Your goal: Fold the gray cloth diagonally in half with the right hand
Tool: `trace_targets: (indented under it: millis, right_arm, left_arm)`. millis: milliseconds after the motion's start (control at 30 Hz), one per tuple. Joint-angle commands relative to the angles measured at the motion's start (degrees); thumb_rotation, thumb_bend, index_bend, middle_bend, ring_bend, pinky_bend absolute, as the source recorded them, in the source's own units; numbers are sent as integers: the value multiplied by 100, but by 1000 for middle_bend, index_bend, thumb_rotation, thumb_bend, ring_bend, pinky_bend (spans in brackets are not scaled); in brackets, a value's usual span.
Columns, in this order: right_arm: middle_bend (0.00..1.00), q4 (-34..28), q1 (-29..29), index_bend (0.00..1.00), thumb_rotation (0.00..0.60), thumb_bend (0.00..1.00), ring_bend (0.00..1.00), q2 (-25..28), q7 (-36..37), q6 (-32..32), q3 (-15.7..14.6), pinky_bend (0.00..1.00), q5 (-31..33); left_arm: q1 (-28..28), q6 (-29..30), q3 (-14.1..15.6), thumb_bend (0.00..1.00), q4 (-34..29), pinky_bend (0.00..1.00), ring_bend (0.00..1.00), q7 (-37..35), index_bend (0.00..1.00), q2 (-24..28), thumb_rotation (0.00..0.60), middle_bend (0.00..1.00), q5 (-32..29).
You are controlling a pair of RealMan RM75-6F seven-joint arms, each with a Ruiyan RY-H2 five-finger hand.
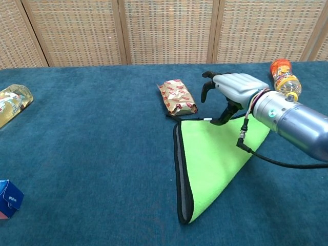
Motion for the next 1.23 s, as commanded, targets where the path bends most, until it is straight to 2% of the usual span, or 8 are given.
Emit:
trace_targets:
  millis: [33, 233, 433, 667, 967, 1233]
  right_arm:
    - [0, -161, -134, 327, 600, 280, 0, 184, -49, 128, -59, 0, -21]
    - [0, -936, -670, 279, 600, 246, 0, 941, -148, 573, -330, 0, -116]
    - [0, -1987, -1458, 226, 600, 208, 0, 1918, 8, 1334, -774, 0, -458]
    - [0, -2648, -2295, 155, 600, 154, 0, 2810, 422, 2094, -1378, 0, -1007]
    - [0, -2650, -3177, 83, 600, 75, 0, 3390, 845, 2865, -2008, 0, -1563]
    - [0, -2255, -3612, 72, 600, 72, 0, 3415, 1077, 3202, -2056, 0, -1637]
  left_arm:
    - [2, 8, -1, 164, -4, 0, 0, -5, 0, 3, 600, 0, 5]
    - [5, 22, 24, 164, -28, 0, 0, 1, 0, 7, 600, 0, 55]
    - [29, 101, 52, 164, -78, 0, 0, 27, 0, 17, 600, 0, 141]
    - [57, 168, 59, 164, -99, 0, 0, -5, 0, 40, 600, 0, 187]
    - [105, 256, 54, 164, -106, 0, 0, -54, 0, 67, 600, 0, 203]
    - [112, 249, 37, 164, -84, 0, 0, -25, 0, 50, 600, 0, 162]
